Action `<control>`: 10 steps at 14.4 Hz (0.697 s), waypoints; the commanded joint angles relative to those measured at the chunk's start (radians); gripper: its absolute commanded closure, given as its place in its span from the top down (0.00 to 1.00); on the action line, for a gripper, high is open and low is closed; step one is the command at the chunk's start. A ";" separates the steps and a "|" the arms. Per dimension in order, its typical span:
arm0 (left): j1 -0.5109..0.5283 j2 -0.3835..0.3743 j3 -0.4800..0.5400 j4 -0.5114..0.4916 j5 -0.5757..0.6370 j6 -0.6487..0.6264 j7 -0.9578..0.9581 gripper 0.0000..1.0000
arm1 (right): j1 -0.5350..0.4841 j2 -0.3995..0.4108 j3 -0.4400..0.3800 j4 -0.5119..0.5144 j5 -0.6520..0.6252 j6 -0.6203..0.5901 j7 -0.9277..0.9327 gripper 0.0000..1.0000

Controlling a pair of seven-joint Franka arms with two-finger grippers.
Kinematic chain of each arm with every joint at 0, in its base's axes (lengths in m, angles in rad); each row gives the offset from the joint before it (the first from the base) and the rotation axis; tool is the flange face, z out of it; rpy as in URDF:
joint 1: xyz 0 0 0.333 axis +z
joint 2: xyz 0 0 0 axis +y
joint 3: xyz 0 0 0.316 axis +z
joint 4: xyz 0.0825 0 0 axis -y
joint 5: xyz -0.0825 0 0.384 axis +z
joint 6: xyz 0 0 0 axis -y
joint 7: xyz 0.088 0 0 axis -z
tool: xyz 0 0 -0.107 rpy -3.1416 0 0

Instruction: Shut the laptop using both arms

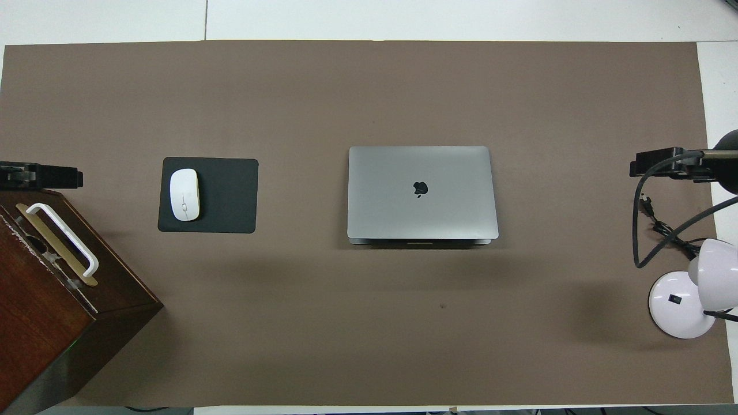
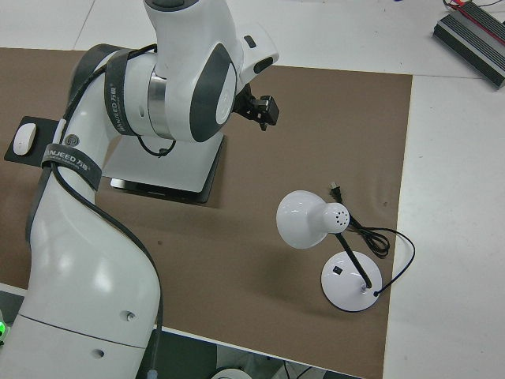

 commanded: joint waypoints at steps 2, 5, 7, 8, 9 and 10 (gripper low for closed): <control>0.011 0.099 -0.010 0.195 -0.023 -0.178 -0.013 1.00 | -0.011 -0.009 0.002 -0.014 -0.004 0.010 -0.028 1.00; 0.014 0.109 -0.010 0.196 -0.020 -0.200 -0.017 1.00 | -0.013 0.019 0.000 0.018 -0.004 0.006 -0.027 1.00; 0.037 0.123 -0.010 0.192 -0.017 -0.202 -0.017 1.00 | -0.017 0.039 0.000 0.052 -0.004 -0.019 -0.027 1.00; 0.042 0.125 -0.010 0.189 -0.017 -0.206 -0.017 1.00 | -0.017 0.040 0.000 0.055 -0.004 -0.022 -0.027 1.00; 0.051 0.126 -0.009 0.189 -0.017 -0.206 -0.017 1.00 | -0.019 0.048 -0.001 0.058 -0.006 -0.024 -0.027 1.00; 0.056 0.126 -0.009 0.187 -0.016 -0.206 -0.017 1.00 | -0.019 0.054 -0.003 0.066 -0.006 -0.025 -0.027 1.00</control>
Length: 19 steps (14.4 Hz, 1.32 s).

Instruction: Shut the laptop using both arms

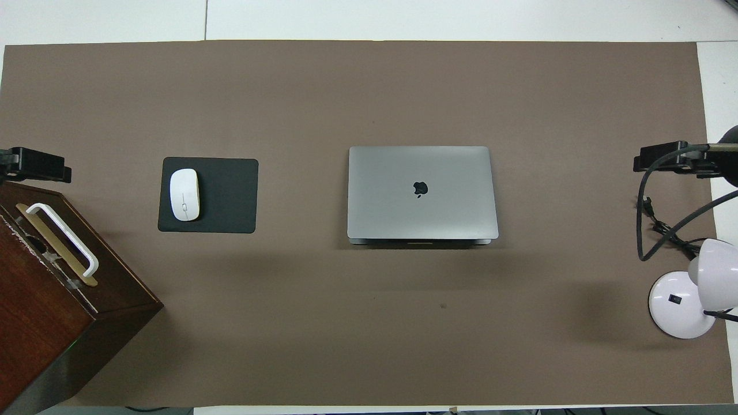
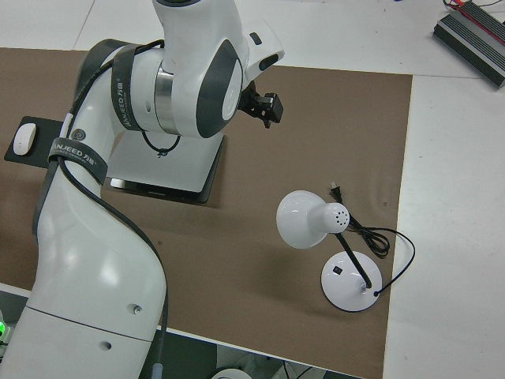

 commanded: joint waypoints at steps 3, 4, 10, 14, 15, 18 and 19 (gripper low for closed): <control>0.022 0.017 -0.009 0.028 -0.005 -0.012 -0.007 1.00 | -0.013 0.054 0.003 0.079 -0.006 -0.048 -0.026 1.00; 0.022 0.017 -0.009 0.030 -0.006 -0.012 -0.007 1.00 | -0.013 0.061 0.003 0.088 -0.006 -0.051 -0.026 1.00; 0.019 0.015 -0.010 0.026 -0.020 -0.010 -0.047 1.00 | -0.013 0.061 0.003 0.088 -0.009 -0.045 -0.022 1.00; 0.019 0.015 -0.009 0.016 -0.013 0.036 -0.047 1.00 | -0.021 0.061 0.004 0.083 -0.010 -0.036 -0.023 1.00; 0.019 0.015 -0.009 0.016 -0.012 0.036 -0.047 1.00 | -0.021 0.061 0.004 0.083 -0.010 -0.036 -0.023 1.00; 0.019 0.015 -0.009 0.016 -0.012 0.036 -0.047 1.00 | -0.019 0.060 0.004 0.082 -0.010 -0.031 -0.023 1.00; 0.019 0.015 -0.009 0.016 -0.012 0.036 -0.047 1.00 | -0.019 0.060 0.004 0.082 -0.010 -0.031 -0.026 1.00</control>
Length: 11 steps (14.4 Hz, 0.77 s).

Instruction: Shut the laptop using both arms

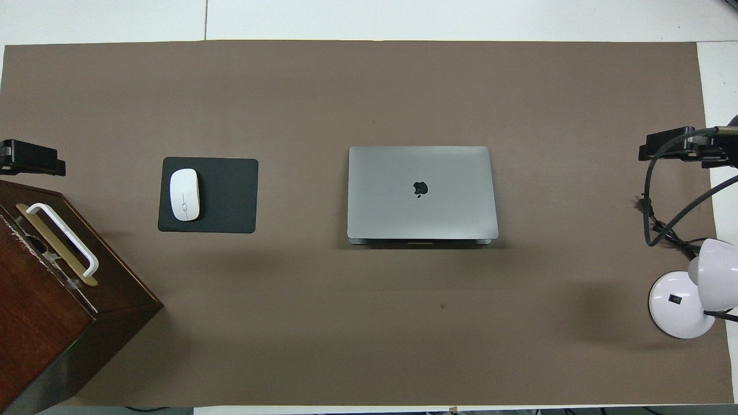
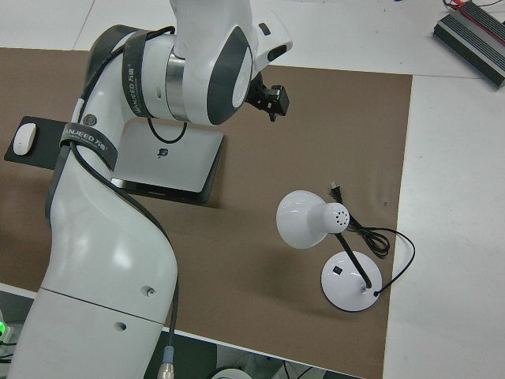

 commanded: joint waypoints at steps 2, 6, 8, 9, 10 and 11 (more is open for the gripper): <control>0.007 0.011 -0.005 0.013 -0.004 0.012 -0.012 1.00 | -0.021 0.010 0.009 0.018 -0.008 -0.010 -0.043 1.00; 0.003 0.009 -0.006 0.007 -0.007 0.028 -0.014 1.00 | -0.022 0.010 0.004 0.016 -0.008 -0.012 -0.069 1.00; 0.003 0.009 -0.006 0.005 -0.006 0.029 -0.014 1.00 | -0.021 0.010 0.004 0.016 -0.008 -0.009 -0.066 1.00; 0.003 0.009 -0.006 0.002 -0.007 0.029 -0.014 1.00 | -0.018 0.011 0.004 0.018 -0.008 -0.007 -0.066 1.00; 0.003 0.006 -0.006 -0.001 -0.007 0.034 -0.014 1.00 | -0.016 0.010 0.004 0.019 -0.008 -0.007 -0.066 1.00; 0.003 0.006 -0.006 -0.003 -0.007 0.037 -0.014 1.00 | -0.017 0.011 0.006 0.018 -0.008 -0.010 -0.069 1.00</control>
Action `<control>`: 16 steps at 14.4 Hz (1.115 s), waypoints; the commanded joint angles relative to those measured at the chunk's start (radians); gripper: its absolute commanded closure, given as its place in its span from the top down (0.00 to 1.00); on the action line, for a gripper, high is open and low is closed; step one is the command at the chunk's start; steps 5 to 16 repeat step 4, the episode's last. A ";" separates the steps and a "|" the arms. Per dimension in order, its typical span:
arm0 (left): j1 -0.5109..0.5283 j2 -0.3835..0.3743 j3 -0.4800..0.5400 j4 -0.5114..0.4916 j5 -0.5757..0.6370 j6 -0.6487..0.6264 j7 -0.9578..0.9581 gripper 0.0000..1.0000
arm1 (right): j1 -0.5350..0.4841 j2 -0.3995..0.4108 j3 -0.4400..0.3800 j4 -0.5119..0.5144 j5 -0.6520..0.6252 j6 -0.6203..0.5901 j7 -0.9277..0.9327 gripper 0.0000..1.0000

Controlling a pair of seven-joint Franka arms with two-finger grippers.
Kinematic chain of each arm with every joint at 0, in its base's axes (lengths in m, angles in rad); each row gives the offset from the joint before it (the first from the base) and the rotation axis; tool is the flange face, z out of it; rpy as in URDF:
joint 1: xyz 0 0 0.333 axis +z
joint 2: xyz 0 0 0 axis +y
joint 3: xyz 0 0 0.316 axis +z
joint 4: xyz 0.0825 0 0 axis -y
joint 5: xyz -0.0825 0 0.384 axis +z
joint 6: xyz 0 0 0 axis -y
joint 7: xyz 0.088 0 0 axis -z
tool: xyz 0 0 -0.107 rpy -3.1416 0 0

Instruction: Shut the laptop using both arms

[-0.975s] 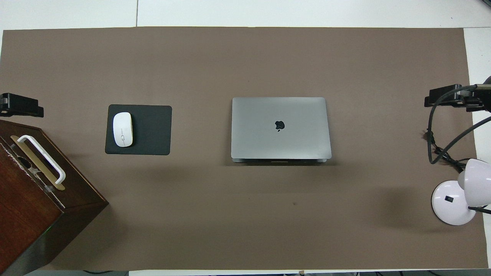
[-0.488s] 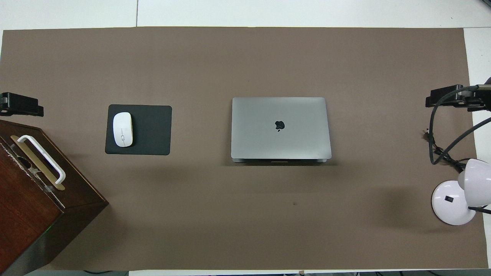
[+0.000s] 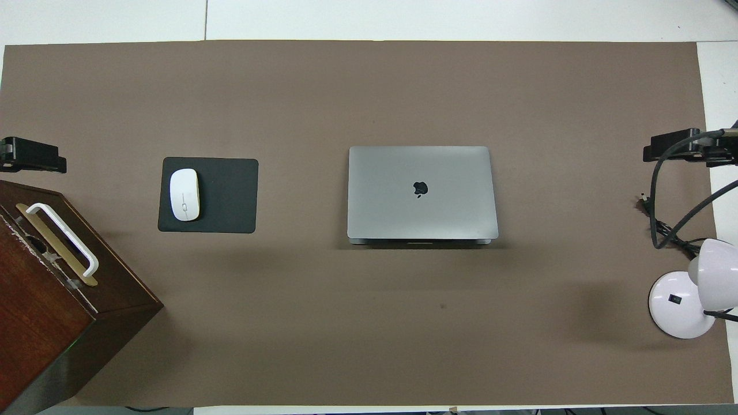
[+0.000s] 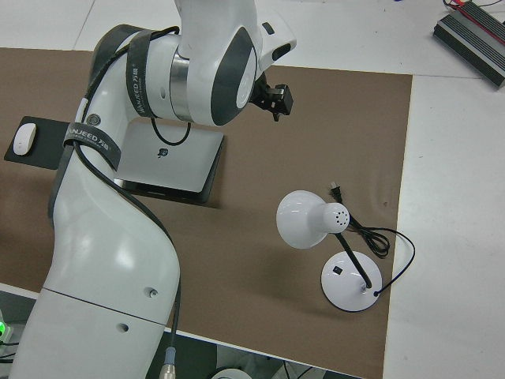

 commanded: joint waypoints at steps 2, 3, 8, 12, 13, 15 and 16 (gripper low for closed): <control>0.004 0.000 -0.004 -0.008 -0.007 0.022 -0.011 1.00 | -0.011 0.011 0.006 0.019 -0.008 -0.014 -0.029 1.00; 0.005 0.000 -0.004 -0.008 -0.007 0.027 -0.011 1.00 | -0.012 0.011 0.006 0.019 -0.008 -0.015 -0.029 1.00; 0.004 0.000 -0.004 -0.008 -0.007 0.027 -0.011 1.00 | -0.012 0.010 0.006 0.019 -0.008 -0.014 -0.029 1.00; 0.004 0.000 -0.004 -0.008 -0.007 0.027 -0.011 1.00 | -0.012 0.010 0.006 0.019 -0.008 -0.014 -0.029 1.00; 0.004 0.000 -0.004 -0.008 -0.007 0.027 -0.011 1.00 | -0.012 0.010 0.006 0.019 -0.008 -0.014 -0.029 1.00; 0.004 0.000 -0.004 -0.008 -0.007 0.027 -0.011 1.00 | -0.012 0.010 0.006 0.019 -0.008 -0.014 -0.029 1.00; 0.004 0.000 -0.004 -0.008 -0.007 0.027 -0.011 1.00 | -0.012 0.010 0.006 0.019 -0.008 -0.014 -0.029 1.00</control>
